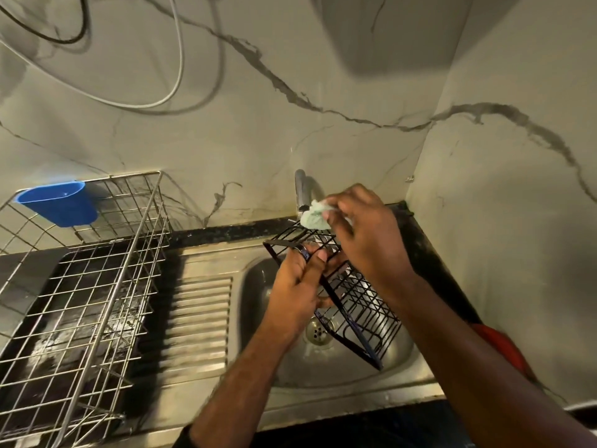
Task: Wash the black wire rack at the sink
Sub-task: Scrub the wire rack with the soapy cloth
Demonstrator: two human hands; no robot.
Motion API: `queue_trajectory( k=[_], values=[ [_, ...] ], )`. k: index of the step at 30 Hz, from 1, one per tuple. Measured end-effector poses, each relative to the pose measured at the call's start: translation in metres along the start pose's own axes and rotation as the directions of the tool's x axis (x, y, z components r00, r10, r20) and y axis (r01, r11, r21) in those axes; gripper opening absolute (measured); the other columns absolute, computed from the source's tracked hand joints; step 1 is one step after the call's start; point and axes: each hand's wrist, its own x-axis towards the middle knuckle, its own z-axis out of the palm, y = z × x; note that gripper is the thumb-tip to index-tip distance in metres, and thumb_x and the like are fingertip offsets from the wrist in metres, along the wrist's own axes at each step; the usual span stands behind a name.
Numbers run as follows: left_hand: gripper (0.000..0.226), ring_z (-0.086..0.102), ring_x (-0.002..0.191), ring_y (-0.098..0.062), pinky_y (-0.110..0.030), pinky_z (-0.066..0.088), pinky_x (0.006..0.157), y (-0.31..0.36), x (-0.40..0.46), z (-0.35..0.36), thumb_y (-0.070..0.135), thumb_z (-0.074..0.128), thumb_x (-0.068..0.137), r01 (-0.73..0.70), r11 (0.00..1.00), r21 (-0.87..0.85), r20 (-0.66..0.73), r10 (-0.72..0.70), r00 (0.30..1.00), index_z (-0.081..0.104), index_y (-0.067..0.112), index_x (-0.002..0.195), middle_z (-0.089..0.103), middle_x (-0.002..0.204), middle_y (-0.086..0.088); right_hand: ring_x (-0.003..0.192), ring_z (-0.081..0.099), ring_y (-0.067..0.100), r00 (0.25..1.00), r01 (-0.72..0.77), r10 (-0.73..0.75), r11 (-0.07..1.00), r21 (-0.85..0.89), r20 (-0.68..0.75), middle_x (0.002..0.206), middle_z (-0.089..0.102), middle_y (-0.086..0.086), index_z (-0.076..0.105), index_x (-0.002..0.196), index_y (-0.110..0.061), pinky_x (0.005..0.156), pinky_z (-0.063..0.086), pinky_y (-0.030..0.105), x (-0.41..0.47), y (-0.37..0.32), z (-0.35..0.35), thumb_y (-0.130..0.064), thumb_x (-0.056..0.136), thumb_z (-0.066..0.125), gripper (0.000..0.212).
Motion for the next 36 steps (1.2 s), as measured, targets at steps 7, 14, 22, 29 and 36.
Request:
queue_trajectory(
  k=[7,14,22,29,36],
  values=[
    [0.009,0.074,0.103,-0.017,-0.034,0.061,0.062,-0.007,0.006,-0.003,0.022,0.049,0.106,-0.111,0.993,0.030,-0.071,0.113,0.991,0.056,0.022,0.112,0.075,0.111,-0.001,0.109,0.054,0.016,0.984,0.084,-0.089,0.996,0.043,0.155,0.121,0.061,0.005,0.065,0.128,-0.013,0.087,0.054,0.030,0.001,-0.004,-0.001,-0.007,0.095,0.060,0.035],
    [0.011,0.071,0.101,-0.029,-0.060,0.059,0.082,-0.009,0.015,-0.010,0.034,0.050,0.105,-0.115,0.993,0.034,-0.252,0.120,0.960,0.060,0.029,0.102,0.073,0.106,-0.007,0.106,0.046,0.007,0.951,0.151,-0.129,0.987,-0.060,0.280,0.124,0.057,0.006,0.060,0.136,-0.017,0.080,0.046,0.022,-0.026,-0.018,-0.003,-0.019,0.093,0.038,0.049],
    [0.009,0.071,0.076,-0.022,-0.028,0.050,0.040,-0.005,0.021,-0.027,0.027,0.053,0.104,-0.104,0.943,-0.315,-0.425,-0.042,0.904,0.054,0.020,0.098,0.072,0.094,-0.003,0.110,0.047,0.005,0.950,0.116,-0.124,0.992,0.046,0.285,0.119,0.062,0.003,0.066,0.127,-0.025,0.085,0.046,0.019,-0.056,0.020,0.003,-0.005,0.090,0.055,0.044],
    [0.010,0.076,0.096,-0.028,-0.066,0.056,0.085,-0.008,0.024,-0.041,0.028,0.050,0.105,-0.104,0.840,-0.532,-0.511,-0.221,0.830,0.052,0.019,0.103,0.075,0.114,-0.012,0.100,0.057,0.011,0.956,-0.089,0.085,0.996,0.003,0.281,0.112,0.060,-0.005,0.068,0.125,-0.021,0.086,0.054,0.028,-0.057,0.043,-0.002,-0.007,0.094,0.062,0.035],
    [0.016,0.065,0.088,-0.027,-0.044,0.051,0.070,-0.017,0.019,-0.020,0.029,0.051,0.106,-0.140,0.839,-0.526,-0.545,-0.206,0.813,0.055,0.019,0.094,0.071,0.091,-0.005,0.110,0.051,0.010,0.945,0.053,-0.102,0.985,0.163,0.312,0.122,0.058,0.002,0.066,0.126,-0.016,0.092,0.040,0.009,-0.037,-0.029,0.029,-0.016,0.098,0.042,0.037]
  ],
)
